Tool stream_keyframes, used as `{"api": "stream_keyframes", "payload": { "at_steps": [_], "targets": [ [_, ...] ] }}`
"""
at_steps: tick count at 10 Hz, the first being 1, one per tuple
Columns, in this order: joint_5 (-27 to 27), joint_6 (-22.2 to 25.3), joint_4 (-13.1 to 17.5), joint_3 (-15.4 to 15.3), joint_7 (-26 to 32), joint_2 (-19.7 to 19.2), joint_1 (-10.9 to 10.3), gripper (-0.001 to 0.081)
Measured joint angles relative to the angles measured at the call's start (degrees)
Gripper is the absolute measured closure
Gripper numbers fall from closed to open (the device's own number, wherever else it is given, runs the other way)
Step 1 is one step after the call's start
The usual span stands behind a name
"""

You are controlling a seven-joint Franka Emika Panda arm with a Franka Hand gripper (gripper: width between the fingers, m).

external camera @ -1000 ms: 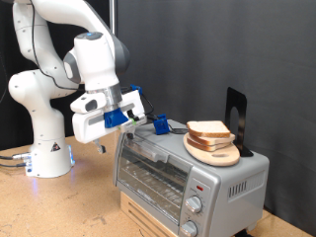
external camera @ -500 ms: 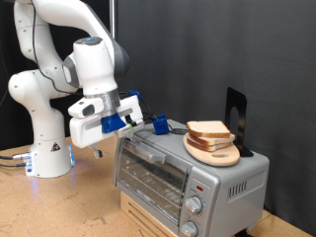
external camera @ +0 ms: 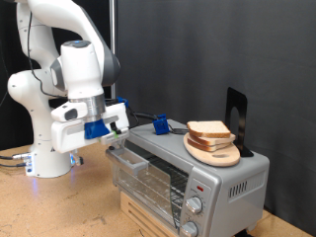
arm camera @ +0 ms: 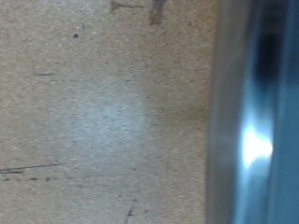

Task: Make a piece of toast with the oven

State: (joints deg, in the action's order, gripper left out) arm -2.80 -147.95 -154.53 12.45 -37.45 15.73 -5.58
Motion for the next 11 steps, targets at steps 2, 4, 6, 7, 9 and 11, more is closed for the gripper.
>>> {"api": "stream_keyframes", "payload": {
  "at_steps": [2,4,6,7,9,11],
  "targets": [
    [0.5,-1.4,0.0,0.7,0.9,-1.5,1.3,0.0124],
    [1.3,-2.8,0.0,1.2,2.3,-2.8,2.2,0.0124],
    [5.6,-6.6,-0.6,1.3,2.6,-4.6,3.7,0.0124],
    [6.6,-8.2,-0.9,1.4,3.3,-5.2,4.3,0.0124],
    [7.8,-10.8,-1.4,1.7,3.8,-6.4,5.2,0.0124],
    [7.7,-12.5,-1.4,2.5,5.6,-7.7,5.5,0.0124]
  ]
}}
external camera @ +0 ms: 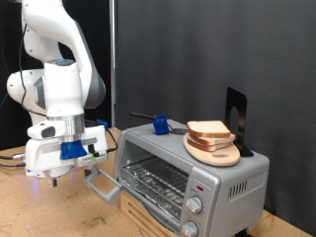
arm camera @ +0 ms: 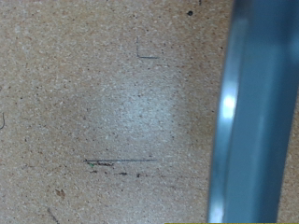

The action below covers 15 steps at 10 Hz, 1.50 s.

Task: Make a piece of toast with the oven

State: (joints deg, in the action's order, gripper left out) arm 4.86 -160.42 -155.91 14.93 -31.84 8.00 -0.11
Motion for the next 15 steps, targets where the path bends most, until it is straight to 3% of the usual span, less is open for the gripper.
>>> {"api": "stream_keyframes", "payload": {
  "at_steps": [10,13,15],
  "targets": [
    [-17.3,-7.5,1.8,1.7,14.2,-12.6,0.8,0.0124],
    [-29.6,-13.7,1.4,-3.9,25.6,-18.1,5.1,0.0124],
    [-35.9,-16.7,1.5,-10.3,32.4,-20.9,11.2,0.0124]
  ]
}}
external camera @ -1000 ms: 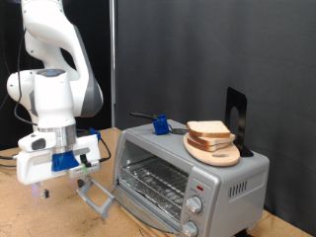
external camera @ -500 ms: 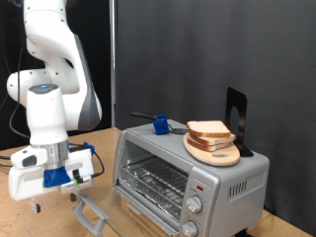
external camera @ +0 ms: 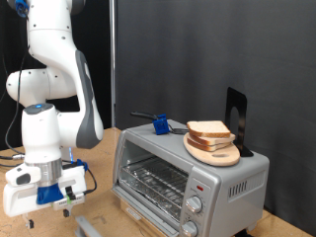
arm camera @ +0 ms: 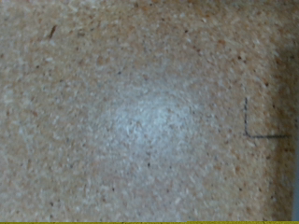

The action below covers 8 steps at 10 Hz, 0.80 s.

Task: Make a piece of toast with the oven

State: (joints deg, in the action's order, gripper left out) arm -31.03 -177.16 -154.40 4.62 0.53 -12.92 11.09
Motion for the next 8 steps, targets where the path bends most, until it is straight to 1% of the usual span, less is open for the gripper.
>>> {"api": "stream_keyframes", "payload": {
  "at_steps": [1,2,3,4,5,7,8],
  "targets": [
    [-2.4,-0.6,0.2,-3.2,3.0,-0.6,3.4,0.0124],
    [-5.3,-0.7,0.4,-6.9,7.2,-0.8,7.8,0.0124],
    [-6.7,-0.4,0.8,-8.8,10.2,-0.7,11.1,0.0124],
    [-6.9,0.9,1.5,-9.0,11.9,-0.6,13.1,0.0124],
    [-6.6,3.0,2.4,-8.5,12.4,-0.1,14.2,0.0124],
    [-5.5,7.8,3.8,-6.4,12.0,2.0,14.5,0.0124],
    [-5.5,7.8,3.6,-6.4,12.0,1.9,14.4,0.0124]
  ]
}}
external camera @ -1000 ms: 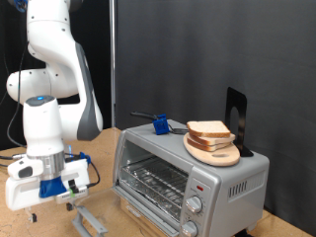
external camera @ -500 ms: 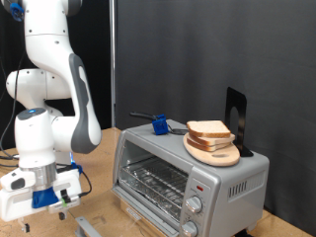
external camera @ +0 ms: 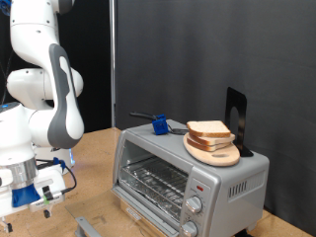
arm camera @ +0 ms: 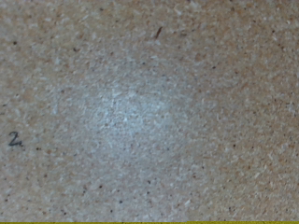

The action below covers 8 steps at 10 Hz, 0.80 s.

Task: Make a piece of toast with the oven

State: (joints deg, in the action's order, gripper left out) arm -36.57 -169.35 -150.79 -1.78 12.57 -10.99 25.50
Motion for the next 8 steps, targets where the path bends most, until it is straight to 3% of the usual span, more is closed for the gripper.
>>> {"api": "stream_keyframes", "payload": {
  "at_steps": [2,5,8],
  "targets": [
    [0.1,5.7,0.2,0.1,-0.1,1.9,0.0,0.0124],
    [0.1,23.6,1.8,1.7,-2.3,10.1,0.8,0.0124],
    [-0.2,36.3,4.9,3.5,-4.6,15.1,1.9,0.0124]
  ]
}}
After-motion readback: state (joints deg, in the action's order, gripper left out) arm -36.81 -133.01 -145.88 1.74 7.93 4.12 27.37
